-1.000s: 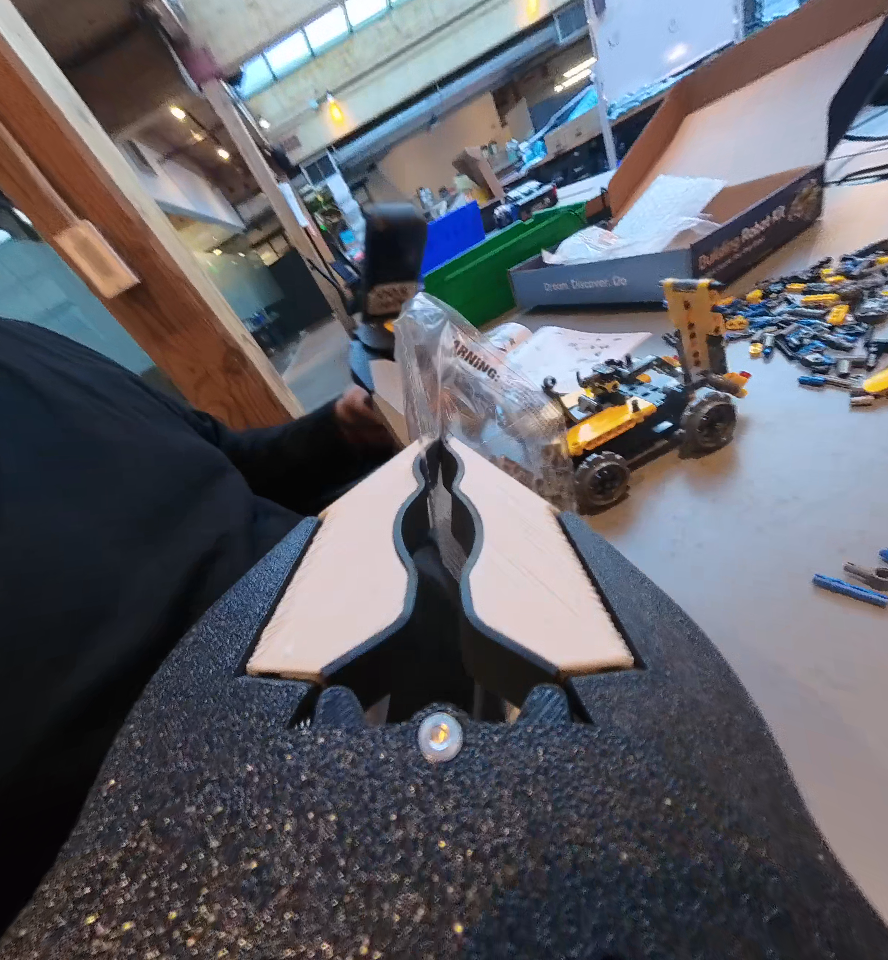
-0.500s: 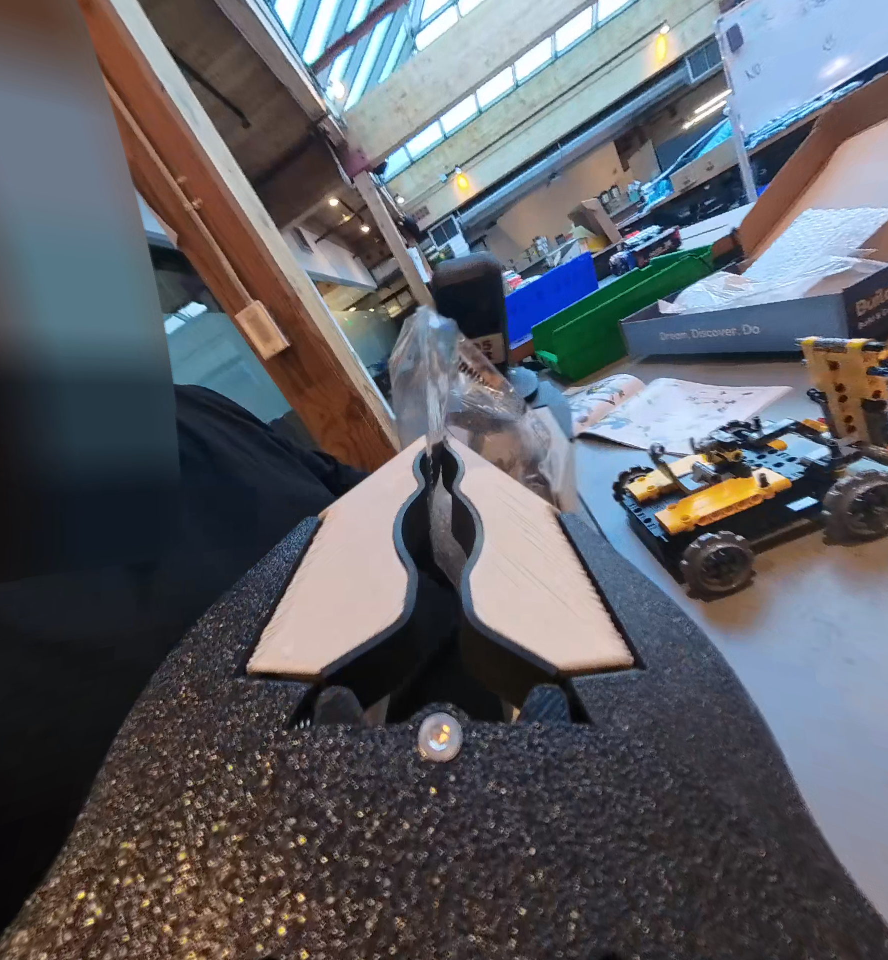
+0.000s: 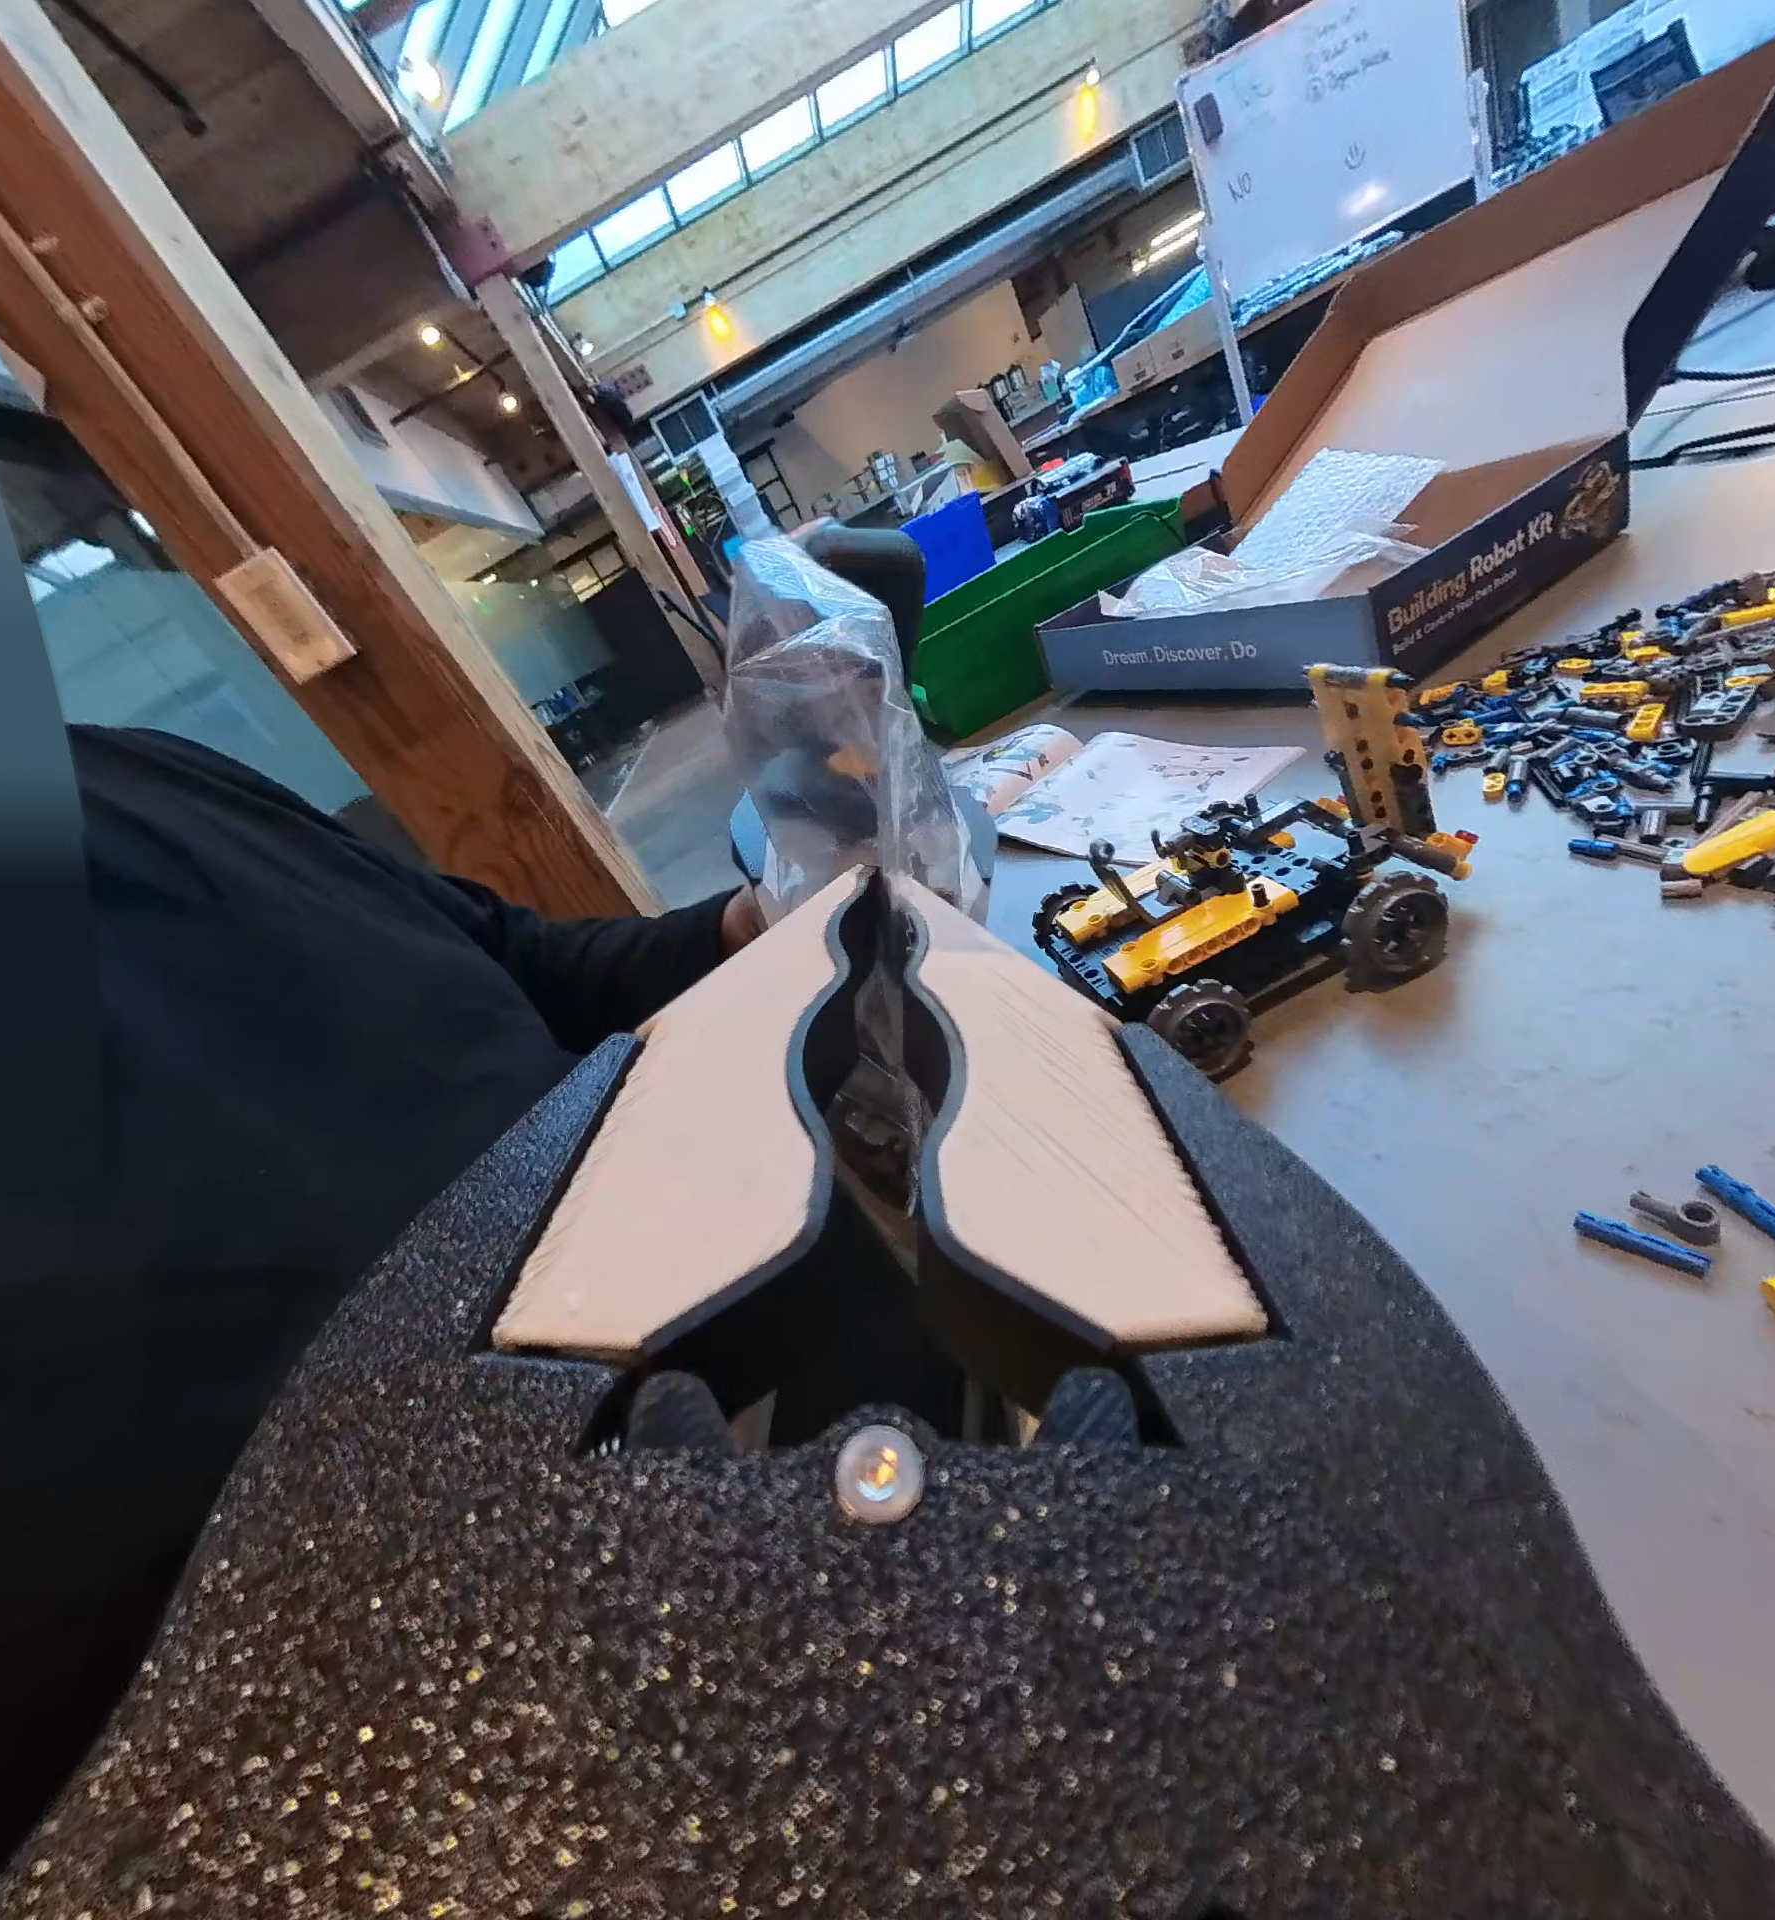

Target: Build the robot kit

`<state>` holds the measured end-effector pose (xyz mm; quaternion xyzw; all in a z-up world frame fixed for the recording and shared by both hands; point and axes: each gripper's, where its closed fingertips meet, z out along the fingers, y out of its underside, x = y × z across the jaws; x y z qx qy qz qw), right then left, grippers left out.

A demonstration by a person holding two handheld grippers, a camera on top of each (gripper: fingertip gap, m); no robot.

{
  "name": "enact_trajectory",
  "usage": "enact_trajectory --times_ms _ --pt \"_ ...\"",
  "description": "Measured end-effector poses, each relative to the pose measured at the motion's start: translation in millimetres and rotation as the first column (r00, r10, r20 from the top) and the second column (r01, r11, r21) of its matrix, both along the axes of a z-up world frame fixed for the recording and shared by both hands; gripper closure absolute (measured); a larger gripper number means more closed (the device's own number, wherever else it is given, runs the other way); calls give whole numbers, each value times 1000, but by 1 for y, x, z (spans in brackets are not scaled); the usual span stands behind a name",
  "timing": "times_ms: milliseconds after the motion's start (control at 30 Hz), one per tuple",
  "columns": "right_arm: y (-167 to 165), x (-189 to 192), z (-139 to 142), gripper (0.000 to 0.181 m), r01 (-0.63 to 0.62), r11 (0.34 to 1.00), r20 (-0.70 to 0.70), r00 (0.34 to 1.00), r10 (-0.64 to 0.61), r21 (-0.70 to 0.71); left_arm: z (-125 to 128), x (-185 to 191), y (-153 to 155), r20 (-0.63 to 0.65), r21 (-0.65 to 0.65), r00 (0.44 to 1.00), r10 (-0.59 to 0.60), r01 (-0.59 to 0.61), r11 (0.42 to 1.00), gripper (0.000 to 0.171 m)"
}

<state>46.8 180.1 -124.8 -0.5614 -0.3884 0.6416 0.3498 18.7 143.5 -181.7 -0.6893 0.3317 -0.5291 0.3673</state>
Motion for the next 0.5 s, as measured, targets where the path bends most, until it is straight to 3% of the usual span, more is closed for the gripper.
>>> enact_trajectory --times_ms 267,367,500 --pt "-4 21 11 175 14 993 7 1000 -15 115 2 0 -3 -23 113 1000 17 -14 993 143" --pt "22 51 9 160 169 978 35 984 -174 124 1 -5 5 14 42 998 59 -59 997 143" --pt "68 122 9 152 463 875 62 878 -475 143 6 -7 15 121 -131 986 111 -94 987 143"
